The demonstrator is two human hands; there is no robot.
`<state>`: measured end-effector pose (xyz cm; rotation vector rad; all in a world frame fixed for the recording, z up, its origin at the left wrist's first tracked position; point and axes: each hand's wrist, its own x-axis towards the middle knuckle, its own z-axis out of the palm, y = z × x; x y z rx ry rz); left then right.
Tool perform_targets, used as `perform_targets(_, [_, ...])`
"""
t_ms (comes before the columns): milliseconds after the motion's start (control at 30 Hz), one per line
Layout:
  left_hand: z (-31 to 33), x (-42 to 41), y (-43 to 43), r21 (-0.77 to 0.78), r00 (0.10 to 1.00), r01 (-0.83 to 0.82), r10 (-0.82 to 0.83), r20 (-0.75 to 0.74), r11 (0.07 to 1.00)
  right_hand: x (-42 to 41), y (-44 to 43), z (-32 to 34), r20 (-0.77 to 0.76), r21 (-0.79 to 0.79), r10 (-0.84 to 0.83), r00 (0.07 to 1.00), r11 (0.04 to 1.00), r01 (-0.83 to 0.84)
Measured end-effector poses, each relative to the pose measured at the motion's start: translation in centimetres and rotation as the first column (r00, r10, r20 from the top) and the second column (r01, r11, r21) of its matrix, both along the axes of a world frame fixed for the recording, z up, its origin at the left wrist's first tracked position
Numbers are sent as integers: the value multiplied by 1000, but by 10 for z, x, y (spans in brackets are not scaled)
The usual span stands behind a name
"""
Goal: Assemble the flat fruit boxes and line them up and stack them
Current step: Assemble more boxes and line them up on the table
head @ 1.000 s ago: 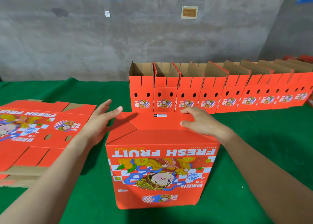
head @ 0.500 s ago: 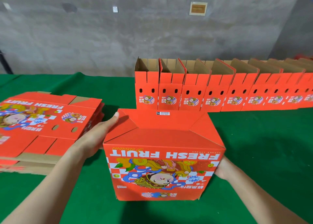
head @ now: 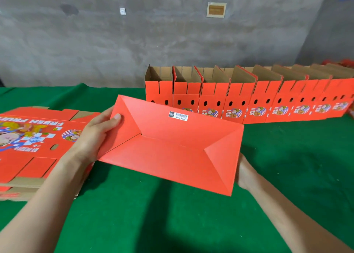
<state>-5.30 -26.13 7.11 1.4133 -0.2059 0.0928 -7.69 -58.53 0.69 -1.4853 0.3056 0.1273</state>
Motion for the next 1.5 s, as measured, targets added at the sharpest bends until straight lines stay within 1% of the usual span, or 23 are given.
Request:
perform_targets(67, [-7, 3, 5, 12, 999, -34, 34, -3, 999, 3, -2, -5, 25, -6, -14, 1000, 1000, 14])
perform_targets(100, [-9, 2, 7, 16, 999, -43, 43, -12, 999, 3, -3, -4, 35, 16, 15, 999, 1000, -16])
perform_targets(167, [-14, 5, 11, 37, 1000, -31, 30, 6, 999, 4, -12, -4, 43, 121, 64, 997, 990, -69])
perform_targets(233, [-19, 9, 13, 105, 995, -87, 80, 66, 991, 7, -22, -4, 88, 222, 115, 989, 966, -132])
perform_targets(267, [-22, 12, 15, 192, 982, -170, 150, 115, 967, 7, -24, -5, 112, 226, 142, 984, 960, -164])
perform_targets(300, [-26, 15, 16, 307, 957, -277, 231, 178, 910, 6, -26, -5, 136, 210, 164, 977, 959, -190])
perform_targets(333, [-32, 18, 17, 437, 924, -375, 294, 244, 817, 6, -26, -4, 153, 183, 173, 973, 963, -200])
perform_targets(367, [-39, 20, 17, 551, 889, -458, 349, 298, 698, 5, -25, -4, 169, 147, 167, 971, 970, -192])
perform_targets(400, [-46, 22, 16, 622, 858, -510, 401, 320, 594, 5, -22, -3, 192, 105, 154, 969, 979, -176])
perform_targets(433, [-53, 23, 13, 657, 842, -526, 443, 309, 540, 5, -18, -3, 214, 40, 133, 968, 989, -145])
perform_targets(467, [-59, 25, 8, 670, 839, -518, 470, 275, 532, 4, -14, -3, 238, -45, 100, 966, 995, -92])
perform_targets(533, [-67, 28, -6, 667, 853, -472, 489, 181, 577, 4, -5, -3, 315, -231, 22, 949, 971, 54])
perform_targets(600, [-72, 29, -21, 675, 875, -417, 471, 116, 608, 5, 3, -9, 439, -387, 0, 899, 902, 189])
perform_targets(700, [-77, 24, -46, 671, 917, -320, 396, 44, 669, 6, 13, -26, 576, -517, 3, 817, 776, 361])
perform_targets(767, [-79, 18, -62, 672, 947, -223, 320, -22, 707, 9, 21, -44, 623, -573, 31, 782, 698, 429])
perform_targets(900, [-82, 9, -85, 672, 980, -13, 142, -137, 740, 7, 37, -77, 513, -714, 130, 848, 614, 337])
perform_targets(967, [-84, 9, -91, 690, 984, 29, 101, -147, 723, 5, 40, -87, 515, -744, 193, 835, 584, 324])
perform_targets(1033, [-83, 10, -96, 679, 987, 28, 89, -136, 734, 1, 43, -93, 501, -777, 281, 819, 561, 283])
perform_targets(1100, [-80, 10, -102, 629, 992, 8, 73, -104, 777, -2, 44, -97, 438, -821, 347, 829, 530, 212])
perform_targets(1167, [-74, 10, -108, 543, 997, -34, 66, -40, 839, -5, 41, -102, 337, -876, 400, 853, 464, 129])
perform_targets(1233, [-68, 10, -114, 460, 994, -97, 109, 2, 883, -7, 34, -109, 247, -920, 414, 876, 385, 77])
perform_targets(1333, [-57, 12, -121, 461, 987, -152, 159, 24, 875, -8, 26, -114, 197, -935, 390, 899, 350, 53])
perform_targets(1500, [-43, 25, -133, 632, 993, -118, 72, 98, 766, -2, 29, -111, 80, -973, 416, 906, 229, -19])
